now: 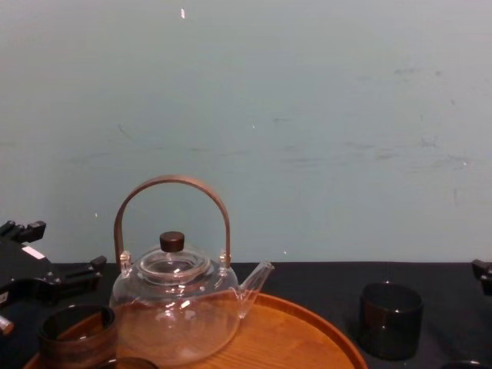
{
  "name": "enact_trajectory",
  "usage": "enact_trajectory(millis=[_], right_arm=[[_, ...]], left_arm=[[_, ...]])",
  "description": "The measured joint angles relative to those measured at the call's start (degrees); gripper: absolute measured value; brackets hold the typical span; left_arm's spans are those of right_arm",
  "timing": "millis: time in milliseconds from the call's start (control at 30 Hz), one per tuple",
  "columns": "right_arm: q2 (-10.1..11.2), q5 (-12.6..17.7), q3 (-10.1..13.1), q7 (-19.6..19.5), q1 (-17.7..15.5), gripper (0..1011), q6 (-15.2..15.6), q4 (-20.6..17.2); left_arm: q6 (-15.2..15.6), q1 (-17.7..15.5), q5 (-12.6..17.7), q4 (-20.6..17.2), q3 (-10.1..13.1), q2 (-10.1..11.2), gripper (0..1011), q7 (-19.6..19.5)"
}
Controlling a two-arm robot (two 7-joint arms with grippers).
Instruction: Pick up the glass from the table and place it on the tray.
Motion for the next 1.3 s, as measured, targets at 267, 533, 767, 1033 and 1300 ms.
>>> enact_trajectory(millis=[267, 533, 767, 1033, 1300], right_arm=[[0.0, 0.0, 0.0, 0.0, 0.0, 1002, 0.0, 0.0], [0.0, 0.0, 0.0, 0.0, 0.0, 1002, 0.0, 0.0], [0.0, 0.0, 0.0, 0.0, 0.0, 1002, 0.0, 0.0], [0.0, 0.0, 0.0, 0.0, 0.0, 1002, 0.0, 0.0], [0.0, 0.0, 0.0, 0.0, 0.0, 1002, 0.0, 0.0]], left_arm=[[0.0, 0.0, 0.0, 0.0, 0.0, 0.0, 1001, 0.0], [0.0, 0.0, 0.0, 0.0, 0.0, 0.0, 1001, 0.0], [0.0, 0.0, 0.0, 0.0, 0.0, 0.0, 1001, 0.0], [0.0, 0.0, 0.0, 0.0, 0.0, 0.0, 1002, 0.0], [0.0, 0.0, 0.0, 0.0, 0.0, 0.0, 1001, 0.0]])
